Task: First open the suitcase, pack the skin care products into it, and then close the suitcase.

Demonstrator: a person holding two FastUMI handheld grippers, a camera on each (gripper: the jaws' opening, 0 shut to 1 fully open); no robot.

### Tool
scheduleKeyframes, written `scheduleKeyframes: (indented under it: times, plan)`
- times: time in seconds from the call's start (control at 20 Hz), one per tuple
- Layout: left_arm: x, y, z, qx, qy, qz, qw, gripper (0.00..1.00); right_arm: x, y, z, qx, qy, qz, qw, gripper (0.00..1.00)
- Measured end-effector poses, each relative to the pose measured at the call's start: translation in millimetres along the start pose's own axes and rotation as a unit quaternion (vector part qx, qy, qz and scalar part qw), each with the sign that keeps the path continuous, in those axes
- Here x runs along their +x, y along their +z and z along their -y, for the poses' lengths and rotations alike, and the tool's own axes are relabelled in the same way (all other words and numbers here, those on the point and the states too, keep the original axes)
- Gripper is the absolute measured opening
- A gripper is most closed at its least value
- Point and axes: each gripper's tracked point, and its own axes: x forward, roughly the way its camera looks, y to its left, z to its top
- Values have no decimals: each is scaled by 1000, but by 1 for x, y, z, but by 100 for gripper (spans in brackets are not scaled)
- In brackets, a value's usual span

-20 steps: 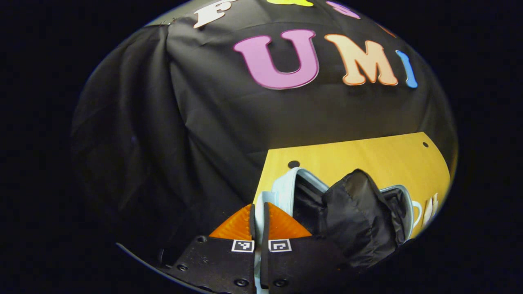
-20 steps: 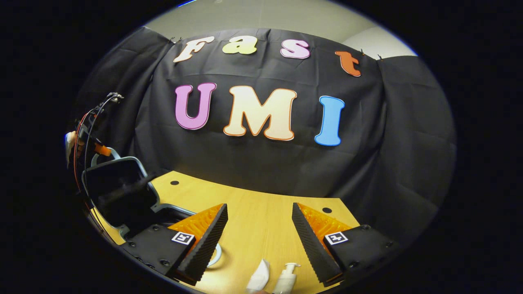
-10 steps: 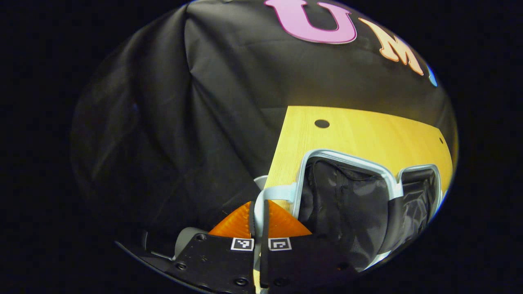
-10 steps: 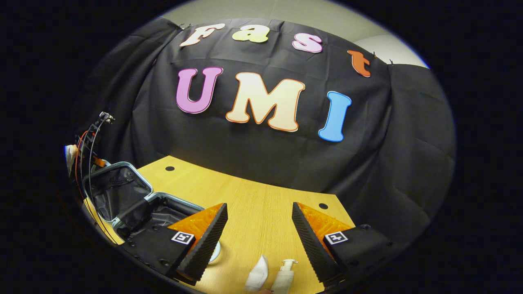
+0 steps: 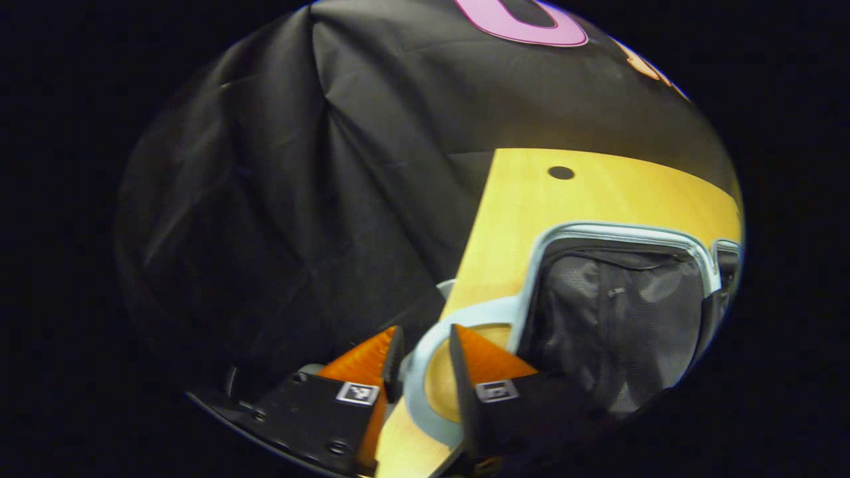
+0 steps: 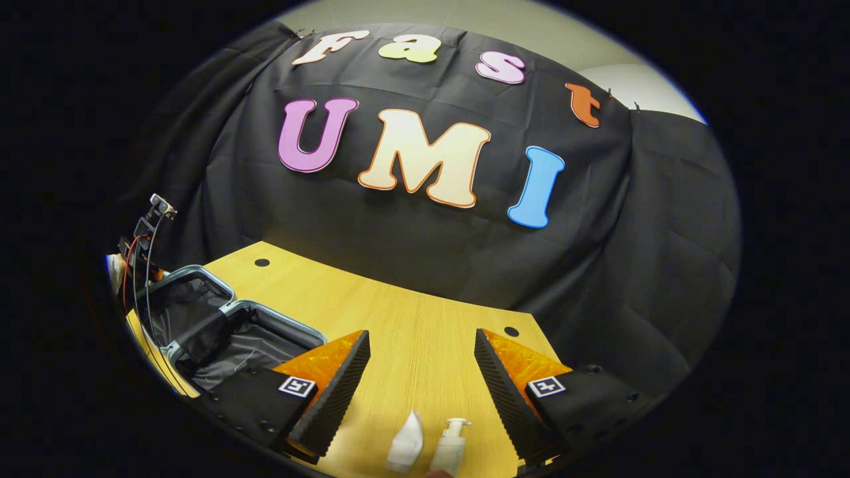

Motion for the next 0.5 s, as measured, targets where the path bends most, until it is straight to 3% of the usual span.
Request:
scheduleKeyframes:
  times: [0.15, 0.3, 0.35, 0.4, 0.5]
  plan:
    - [-33, 47, -13, -49, 17, 82, 995, 95, -1, 5, 11, 8, 4, 17, 1000, 100]
    - [-88, 94, -11, -89, 15, 160, 983, 95, 0, 7, 20, 28, 15, 33, 999, 100]
    - [-111, 110, -6, -96, 11, 190, 977, 100, -1, 10, 24, 34, 20, 40, 998, 100]
    - [-133, 122, 6, -100, 6, 218, 971, 95, -4, 16, 29, 41, 24, 51, 998, 100]
    - [-196, 139, 21, -98, -8, 283, 954, 94, -12, 34, 42, 54, 31, 84, 995, 100]
